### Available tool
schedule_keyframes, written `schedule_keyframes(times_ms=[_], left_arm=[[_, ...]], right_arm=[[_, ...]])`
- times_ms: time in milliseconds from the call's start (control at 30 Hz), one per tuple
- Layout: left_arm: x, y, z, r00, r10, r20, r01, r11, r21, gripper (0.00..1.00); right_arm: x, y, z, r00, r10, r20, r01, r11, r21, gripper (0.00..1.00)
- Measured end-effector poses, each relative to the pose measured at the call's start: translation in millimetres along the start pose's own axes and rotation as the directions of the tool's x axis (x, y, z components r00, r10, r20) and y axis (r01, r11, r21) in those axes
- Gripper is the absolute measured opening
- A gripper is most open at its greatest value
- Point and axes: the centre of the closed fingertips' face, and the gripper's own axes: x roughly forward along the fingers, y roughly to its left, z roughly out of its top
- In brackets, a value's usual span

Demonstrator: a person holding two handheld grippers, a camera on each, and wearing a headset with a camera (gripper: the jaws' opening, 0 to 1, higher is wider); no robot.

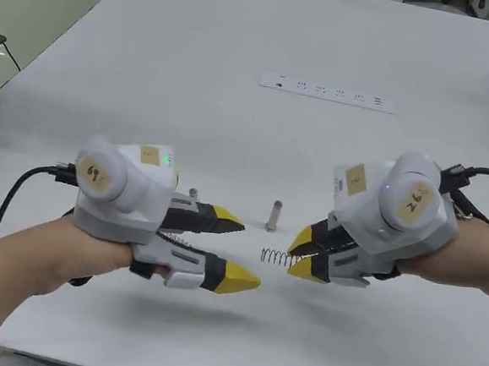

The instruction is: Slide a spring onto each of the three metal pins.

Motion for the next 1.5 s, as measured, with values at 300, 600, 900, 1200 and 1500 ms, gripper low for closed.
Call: schedule_keyframes(times_ms=[300,600,900,1200,1500], left_arm=[[10.5,-1.9,6.8,0.9994,-0.019,0.03,0.019,1.0,0.005,0.28],[18.7,-7.1,6.6,0.9987,-0.032,0.038,0.032,0.999,0.006,0.17],[20.1,-11.2,9.1,0.998,-0.044,0.046,0.043,0.999,0.023,0.05],[21.2,-15.4,9.8,0.9974,-0.054,0.048,0.052,0.998,0.044,0.03],[21.6,-19.7,12.0,0.9962,-0.076,0.043,0.073,0.996,0.055,0.02]], right_arm=[[-4.3,0.6,1.3,0.9999,-0.008,0.008,0.008,1.0,0.0,0.08],[-3.9,2.9,6.5,0.9998,-0.005,0.02,0.005,1.0,-0.01,0.08],[-5.0,6.1,5.8,0.9997,-0.001,0.024,0.001,1.0,-0.013,0.08],[-6.8,6.8,4.4,0.9997,-0.002,0.026,0.002,1.0,-0.018,0.08],[-10.4,7.2,4.4,0.9988,-0.008,0.048,0.009,1.0,-0.005,0.08]])
